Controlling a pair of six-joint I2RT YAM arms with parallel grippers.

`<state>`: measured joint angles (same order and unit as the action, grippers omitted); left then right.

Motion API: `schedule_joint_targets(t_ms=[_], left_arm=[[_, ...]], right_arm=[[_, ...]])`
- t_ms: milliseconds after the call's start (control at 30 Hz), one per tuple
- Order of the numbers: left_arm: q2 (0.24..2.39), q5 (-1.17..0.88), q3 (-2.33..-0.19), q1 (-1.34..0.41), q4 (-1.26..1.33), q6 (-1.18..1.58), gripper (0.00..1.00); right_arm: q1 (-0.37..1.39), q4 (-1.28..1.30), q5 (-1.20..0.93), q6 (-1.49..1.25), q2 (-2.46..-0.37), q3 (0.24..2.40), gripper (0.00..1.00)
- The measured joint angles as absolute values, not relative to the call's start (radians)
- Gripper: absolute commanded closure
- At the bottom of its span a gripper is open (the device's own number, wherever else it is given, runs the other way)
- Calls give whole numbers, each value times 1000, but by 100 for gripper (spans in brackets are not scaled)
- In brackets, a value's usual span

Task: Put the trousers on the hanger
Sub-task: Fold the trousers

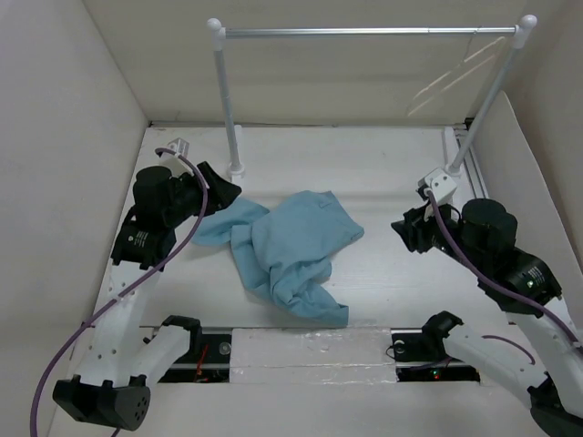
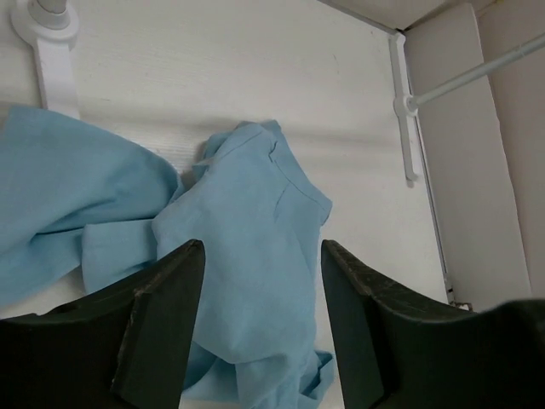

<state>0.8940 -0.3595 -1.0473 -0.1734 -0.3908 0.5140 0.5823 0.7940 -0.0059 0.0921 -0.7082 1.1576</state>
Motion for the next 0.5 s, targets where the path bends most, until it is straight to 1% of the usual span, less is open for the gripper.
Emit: schedule_joint_targets(t_ms=[67, 100, 133, 167, 200, 233, 333, 367, 400, 433, 467, 500], left_arm=[[888, -337, -1047, -173, -400, 523, 48], [886, -316, -1047, -174, -409, 528, 51], [884, -295, -1048, -174, -418, 534, 59], [884, -266, -1048, -173, -431, 543, 78], [884, -237, -1047, -173, -445, 556, 94], [884, -199, -1048, -173, -461, 562, 100], [891, -92, -1047, -170, -514, 579, 100], [897, -64, -1047, -168, -527, 585, 97], [906, -34, -1047, -167, -538, 590, 87], [919, -5, -1043, -166, -543, 599, 75], [934, 20, -1036, -166, -546, 610, 47], [955, 42, -1027, -165, -547, 619, 36]], right_arm=[[582, 794, -25, 105, -708, 1144, 46], [582, 792, -35, 112, -708, 1135, 46], [582, 791, -43, 117, -711, 1128, 54], [582, 789, -50, 125, -717, 1121, 85], [582, 783, -62, 134, -726, 1113, 96], [582, 773, -75, 134, -740, 1105, 100], [582, 734, -108, 136, -809, 1082, 100], [582, 720, -115, 136, -837, 1073, 100], [582, 701, -121, 136, -869, 1063, 100], [582, 683, -125, 136, -901, 1055, 99], [581, 662, -126, 136, -941, 1048, 81], [577, 647, -128, 137, -986, 1045, 68]])
